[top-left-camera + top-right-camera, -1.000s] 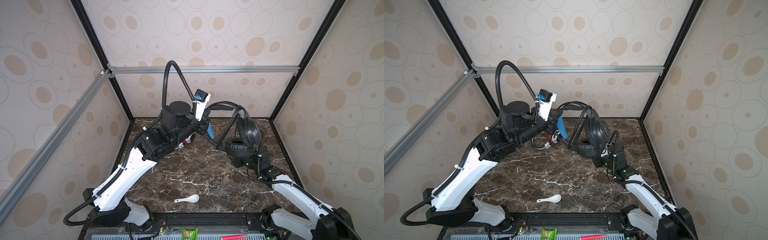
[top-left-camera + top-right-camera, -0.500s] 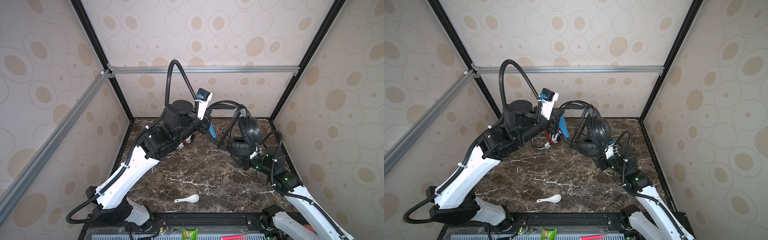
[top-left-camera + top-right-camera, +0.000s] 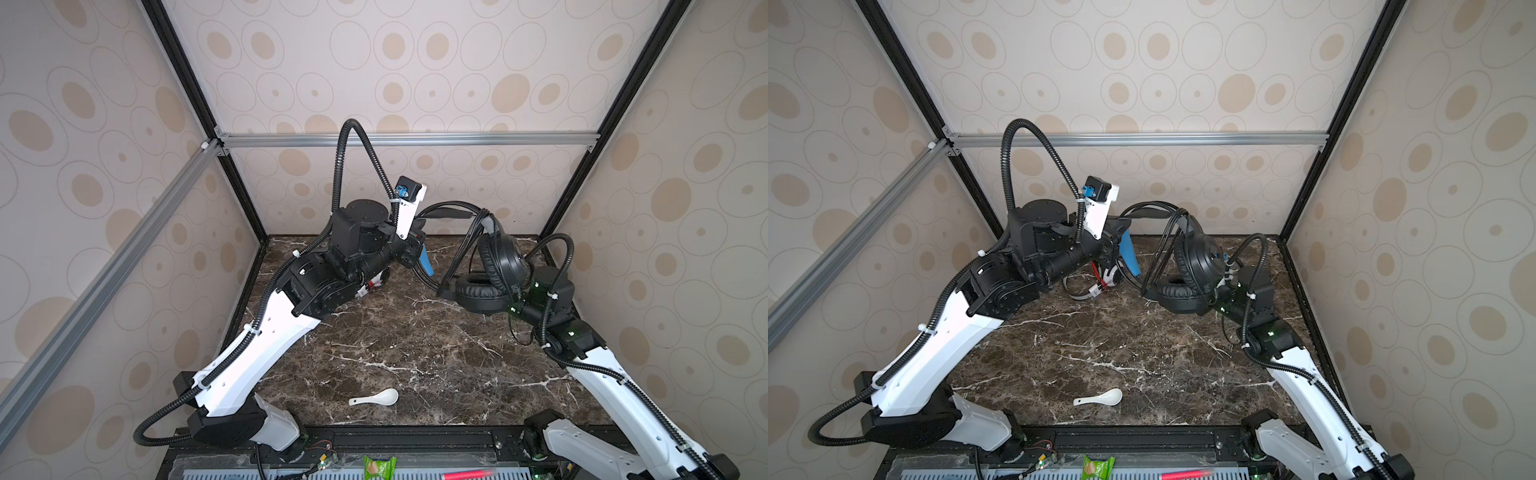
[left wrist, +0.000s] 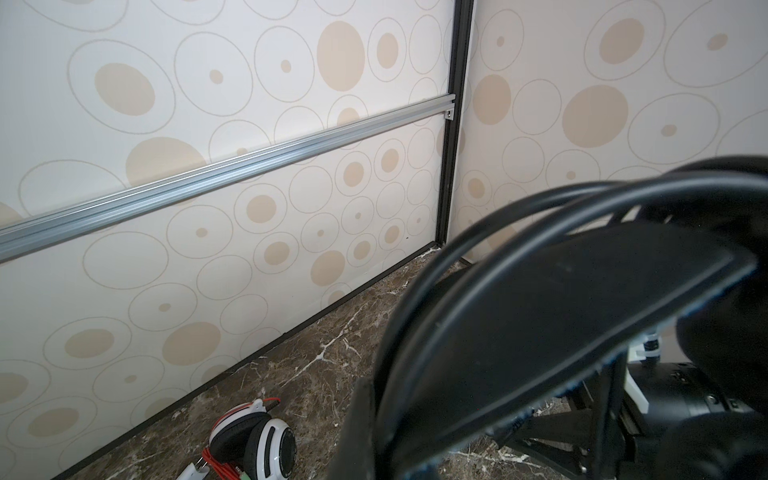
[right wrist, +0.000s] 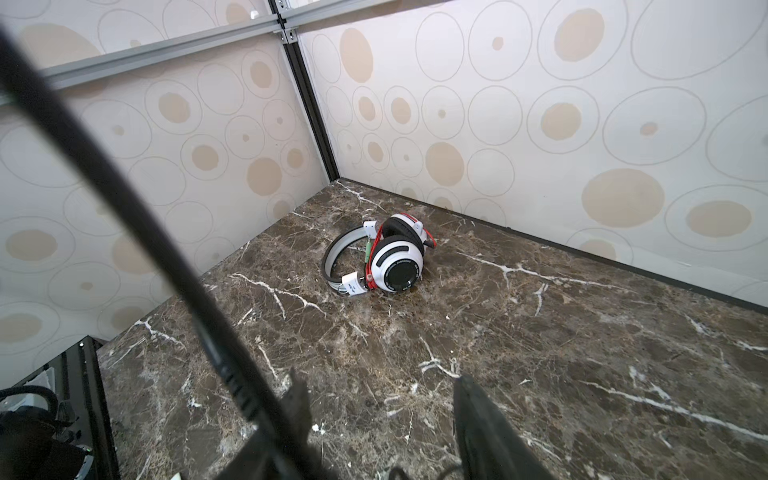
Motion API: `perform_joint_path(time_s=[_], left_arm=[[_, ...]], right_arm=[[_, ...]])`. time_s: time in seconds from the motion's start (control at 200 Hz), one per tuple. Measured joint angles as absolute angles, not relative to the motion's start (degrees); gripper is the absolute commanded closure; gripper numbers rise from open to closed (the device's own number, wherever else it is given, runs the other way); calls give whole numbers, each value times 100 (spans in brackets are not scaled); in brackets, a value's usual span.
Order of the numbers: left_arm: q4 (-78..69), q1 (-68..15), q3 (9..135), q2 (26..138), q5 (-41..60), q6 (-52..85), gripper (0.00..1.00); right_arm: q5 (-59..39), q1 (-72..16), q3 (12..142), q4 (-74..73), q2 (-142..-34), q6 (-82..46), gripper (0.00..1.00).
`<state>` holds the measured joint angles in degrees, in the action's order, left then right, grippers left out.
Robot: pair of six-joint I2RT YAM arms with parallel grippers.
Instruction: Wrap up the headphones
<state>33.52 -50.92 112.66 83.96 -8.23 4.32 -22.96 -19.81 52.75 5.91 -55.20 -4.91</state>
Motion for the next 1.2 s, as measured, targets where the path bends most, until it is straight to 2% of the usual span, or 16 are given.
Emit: perform_joint_path(time_s=[0.085,0.19,0.285,0.45,0.57,0.805,0.93,1.2], left_arm=[[3354,-5092,11268,8396,-808,434,100],[3354,-5092,11268,8396,-801,445,100],[3354,-5092,11271,8396,-803,458,100],[3358,-5092,11281,8399,-860,497,100],[3457,-5092,11450,8488,-1076,519,100],[3557,-5089,11496,8569,-1509,521,100],[3570,-5085,11496,8621,-1533,523,100],[3586,-5078,11496,8680,-1540,576,100]], right_arm=[[-2346,-1981,5363,497,-5655,-493,51],[-2438,-1981,5465,412,-5754,-495,69],[-2523,-1979,5540,362,-5769,-541,79],[-2585,-1979,5551,366,-5749,-578,80],[-2569,-1979,5426,386,-5544,-602,73],[-2456,-1979,4908,447,-4993,-705,75],[-2399,-1979,4772,467,-4952,-766,79],[-2397,-1979,4711,403,-4958,-851,75]])
